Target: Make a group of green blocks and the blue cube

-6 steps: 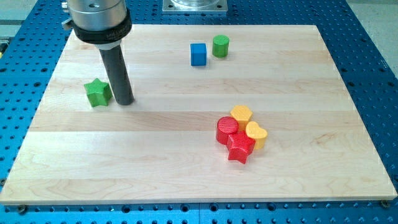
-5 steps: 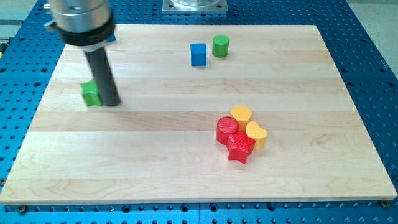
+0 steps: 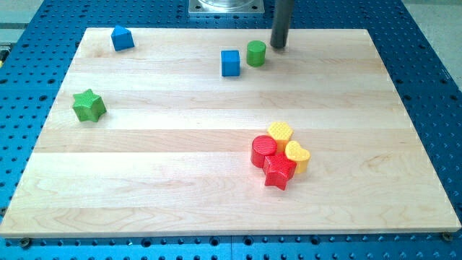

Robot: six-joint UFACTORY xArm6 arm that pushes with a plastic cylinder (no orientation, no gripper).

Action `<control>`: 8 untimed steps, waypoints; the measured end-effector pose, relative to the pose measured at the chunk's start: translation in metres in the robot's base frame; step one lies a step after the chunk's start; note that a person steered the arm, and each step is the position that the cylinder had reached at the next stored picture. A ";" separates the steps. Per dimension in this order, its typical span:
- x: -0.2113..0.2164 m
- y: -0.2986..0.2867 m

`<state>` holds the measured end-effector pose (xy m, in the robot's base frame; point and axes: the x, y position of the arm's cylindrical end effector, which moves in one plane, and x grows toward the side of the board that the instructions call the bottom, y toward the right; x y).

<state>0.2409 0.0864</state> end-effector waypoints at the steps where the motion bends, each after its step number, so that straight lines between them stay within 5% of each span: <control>1: 0.034 -0.040; 5: 0.130 -0.242; 6: 0.131 -0.181; 8: 0.102 0.063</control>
<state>0.3432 0.1491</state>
